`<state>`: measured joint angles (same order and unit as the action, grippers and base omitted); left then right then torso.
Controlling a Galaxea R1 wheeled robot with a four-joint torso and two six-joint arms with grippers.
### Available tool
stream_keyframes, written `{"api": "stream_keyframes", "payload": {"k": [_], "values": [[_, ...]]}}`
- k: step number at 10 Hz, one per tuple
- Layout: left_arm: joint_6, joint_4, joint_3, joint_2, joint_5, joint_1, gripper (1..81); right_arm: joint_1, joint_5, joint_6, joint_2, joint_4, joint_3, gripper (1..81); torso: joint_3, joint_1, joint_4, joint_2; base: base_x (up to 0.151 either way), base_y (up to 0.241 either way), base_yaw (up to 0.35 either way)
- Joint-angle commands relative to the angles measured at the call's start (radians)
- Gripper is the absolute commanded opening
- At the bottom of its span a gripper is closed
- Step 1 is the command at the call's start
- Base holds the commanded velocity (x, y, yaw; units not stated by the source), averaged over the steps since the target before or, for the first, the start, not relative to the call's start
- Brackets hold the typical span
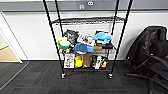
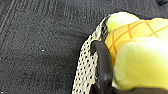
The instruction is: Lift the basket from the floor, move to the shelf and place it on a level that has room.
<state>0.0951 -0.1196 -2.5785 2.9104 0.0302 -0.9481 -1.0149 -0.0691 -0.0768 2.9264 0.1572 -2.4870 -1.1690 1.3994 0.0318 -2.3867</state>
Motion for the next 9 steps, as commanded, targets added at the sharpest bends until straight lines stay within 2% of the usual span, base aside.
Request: {"api": "stream_keyframes", "payload": {"k": [1, 2, 4, 7, 9], "values": [[0.012, -0.041, 0.023, -0.009, 0.097, 0.09, 1.0, 0.095, -0.044, 0.015, 0.001, 0.015, 0.017, 1.0, 0.0, 0.0, 0.0, 0.0, 0.0, 0.0, 0.0], [0.012, -0.058, 0.026, -0.014, 0.102, 0.088, 1.0, 0.095, -0.044, 0.019, 0.0, 0.015, 0.022, 1.0, 0.0, -0.064, 0.0, 0.1, 0.0, 0.0, 0.0], [0.011, -0.055, 0.101, -0.049, 0.106, 0.09, 1.0, 0.097, -0.043, 0.02, -0.017, 0.018, 0.048, 1.0, 0.0, -0.066, 0.0, 0.102, 0.0, 0.0, 0.0], [0.011, -0.057, 0.334, -0.155, 0.093, 0.102, 1.0, 0.106, -0.041, 0.02, -0.085, 0.065, 0.142, 1.0, 0.0, -0.116, 0.0, 0.182, 0.0, 0.0, 0.0], [0.011, -0.057, 0.347, -0.152, 0.089, 0.104, 1.0, 0.126, -0.043, 0.022, -0.106, 0.076, 0.172, 1.0, 0.0, -0.159, 0.0, 0.251, 0.0, 0.0, 0.0]]}}
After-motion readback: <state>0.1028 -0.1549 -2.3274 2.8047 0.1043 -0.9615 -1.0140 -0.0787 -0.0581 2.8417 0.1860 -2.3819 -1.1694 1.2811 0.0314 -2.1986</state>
